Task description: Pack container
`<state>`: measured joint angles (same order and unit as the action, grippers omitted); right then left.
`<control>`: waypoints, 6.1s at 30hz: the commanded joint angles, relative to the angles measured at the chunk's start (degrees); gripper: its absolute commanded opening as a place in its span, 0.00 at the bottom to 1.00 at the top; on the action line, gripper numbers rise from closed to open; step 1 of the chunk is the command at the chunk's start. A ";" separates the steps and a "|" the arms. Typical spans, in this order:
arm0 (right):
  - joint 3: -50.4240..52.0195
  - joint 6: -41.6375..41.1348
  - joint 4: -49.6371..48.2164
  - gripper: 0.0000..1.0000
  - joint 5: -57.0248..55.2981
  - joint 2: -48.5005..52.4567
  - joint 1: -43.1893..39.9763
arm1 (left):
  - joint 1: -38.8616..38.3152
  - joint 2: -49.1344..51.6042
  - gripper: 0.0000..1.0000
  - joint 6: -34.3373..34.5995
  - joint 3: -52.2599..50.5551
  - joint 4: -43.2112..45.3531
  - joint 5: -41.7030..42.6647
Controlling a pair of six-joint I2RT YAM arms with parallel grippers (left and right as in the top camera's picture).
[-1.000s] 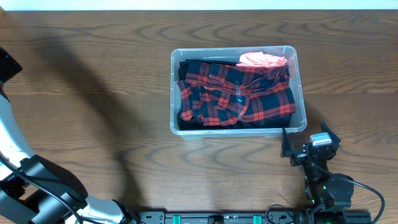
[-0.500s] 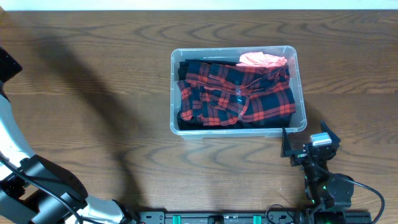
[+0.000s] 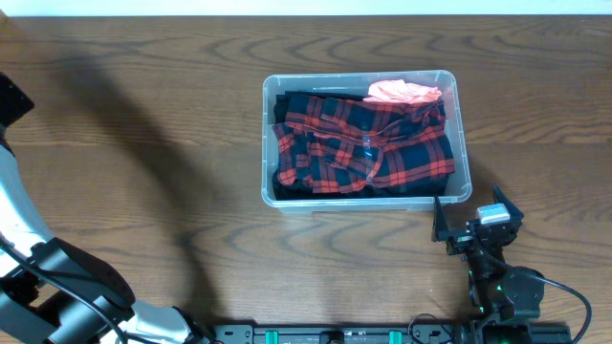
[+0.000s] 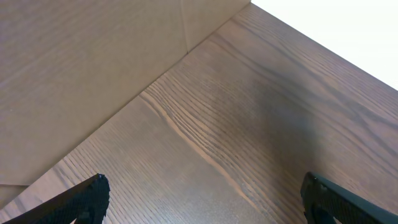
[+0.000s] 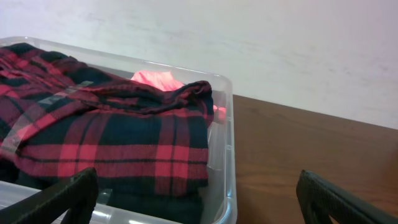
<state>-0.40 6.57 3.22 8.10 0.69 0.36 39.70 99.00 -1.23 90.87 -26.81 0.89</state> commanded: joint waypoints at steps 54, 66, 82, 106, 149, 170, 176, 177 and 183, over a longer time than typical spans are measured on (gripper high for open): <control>0.11 -8.24 0.94 0.99 -7.26 -0.42 1.11 | -0.90 -0.11 0.98 0.70 -1.11 -0.11 -0.28; 0.11 -8.24 0.94 0.99 -7.26 -0.42 1.11 | -4.20 -14.23 0.98 0.70 -18.95 -0.11 -0.31; 0.11 -8.24 0.94 0.99 -7.26 -0.39 1.11 | -21.88 -38.62 0.98 0.70 -55.17 -0.11 -0.28; 0.09 -8.24 0.94 0.99 -7.26 -0.39 1.11 | -23.52 -53.53 0.98 -0.15 -79.06 1.27 -0.26; 0.09 -8.24 0.94 0.99 -7.26 -0.39 1.11 | -35.56 -73.79 0.98 0.46 -90.64 23.63 6.10; 0.11 -8.24 0.94 0.99 -7.26 -0.39 1.11 | -43.54 -97.92 0.98 0.46 -90.64 23.45 5.92; 0.09 -8.24 0.94 0.99 -7.23 -0.39 1.11 | -43.60 -98.90 0.98 0.46 -90.64 23.50 5.95; 0.09 -8.24 0.94 0.99 -7.26 -0.39 1.11 | -43.60 -98.90 0.98 0.46 -90.64 23.50 5.95; 0.09 -8.24 0.94 0.99 -7.26 -0.39 1.11 | -43.60 -98.90 0.98 0.46 -90.64 23.50 5.95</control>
<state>-0.40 -0.89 3.92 1.45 0.69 0.93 -3.60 0.62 -1.26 1.58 -2.00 7.03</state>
